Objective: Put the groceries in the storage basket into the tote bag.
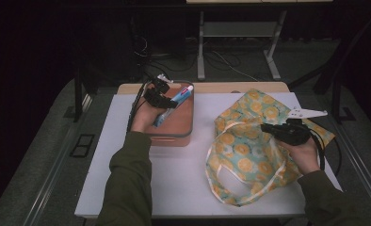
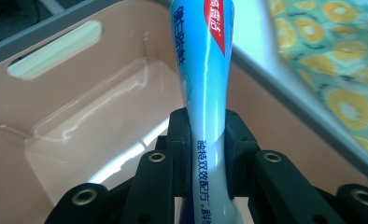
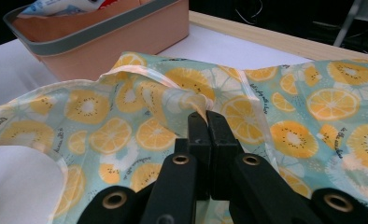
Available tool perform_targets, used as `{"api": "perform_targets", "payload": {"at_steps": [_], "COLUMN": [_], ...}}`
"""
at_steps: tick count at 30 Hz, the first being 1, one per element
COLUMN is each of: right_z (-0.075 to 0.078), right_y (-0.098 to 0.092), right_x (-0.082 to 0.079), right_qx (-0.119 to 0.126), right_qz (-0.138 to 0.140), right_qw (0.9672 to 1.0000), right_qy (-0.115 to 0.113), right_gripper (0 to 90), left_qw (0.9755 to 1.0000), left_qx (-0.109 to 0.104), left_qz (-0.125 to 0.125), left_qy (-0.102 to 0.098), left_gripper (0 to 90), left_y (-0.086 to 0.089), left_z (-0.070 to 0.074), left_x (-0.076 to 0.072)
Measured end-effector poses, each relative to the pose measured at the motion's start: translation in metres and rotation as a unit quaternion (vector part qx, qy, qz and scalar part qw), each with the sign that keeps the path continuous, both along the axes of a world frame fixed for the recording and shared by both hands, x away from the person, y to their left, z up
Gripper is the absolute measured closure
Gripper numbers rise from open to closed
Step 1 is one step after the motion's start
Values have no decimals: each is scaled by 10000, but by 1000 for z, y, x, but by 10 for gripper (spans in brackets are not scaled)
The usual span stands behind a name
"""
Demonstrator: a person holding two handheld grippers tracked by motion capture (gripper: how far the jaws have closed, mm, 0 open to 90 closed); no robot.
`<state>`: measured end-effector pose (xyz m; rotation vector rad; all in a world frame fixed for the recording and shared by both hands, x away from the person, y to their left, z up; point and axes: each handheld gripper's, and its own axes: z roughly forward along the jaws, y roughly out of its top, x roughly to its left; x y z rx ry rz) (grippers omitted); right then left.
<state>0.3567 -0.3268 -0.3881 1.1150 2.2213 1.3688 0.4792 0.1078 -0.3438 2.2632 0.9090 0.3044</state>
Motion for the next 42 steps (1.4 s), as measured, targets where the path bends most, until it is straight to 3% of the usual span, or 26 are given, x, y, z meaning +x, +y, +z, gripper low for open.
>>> {"api": "perform_targets", "payload": {"at_steps": [9,12,21,25,31,42], "right_z": [0,-1,-1,-1,-2,-2], "right_y": [0,-1,2,3,3,5], "right_x": [1,1,1,1,1,1], "right_qx": [-43,-62,-97,-110,-117,-121], "right_qz": [-33,-39,-42,-46,-39,-31], "right_qw": [10000,10000,9999,9999,9999,9999], "right_qy": [3,7,17,17,11,11], "right_gripper": [894,894,894,894,894,894], "left_qw": [9987,9979,9958,9935,9880,9786], "left_qx": [-255,-251,-273,-314,-398,-354], "left_qz": [-451,-596,-875,-1091,-1487,-2027], "left_qy": [-30,-50,-40,-74,-114,21], "left_gripper": [752,753,753,754,753,754], "left_y": [-10,-15,-33,-47,-73,-127], "left_z": [19,23,23,19,15,-5], "left_x": [-25,-36,-70,-87,-108,-125]}}
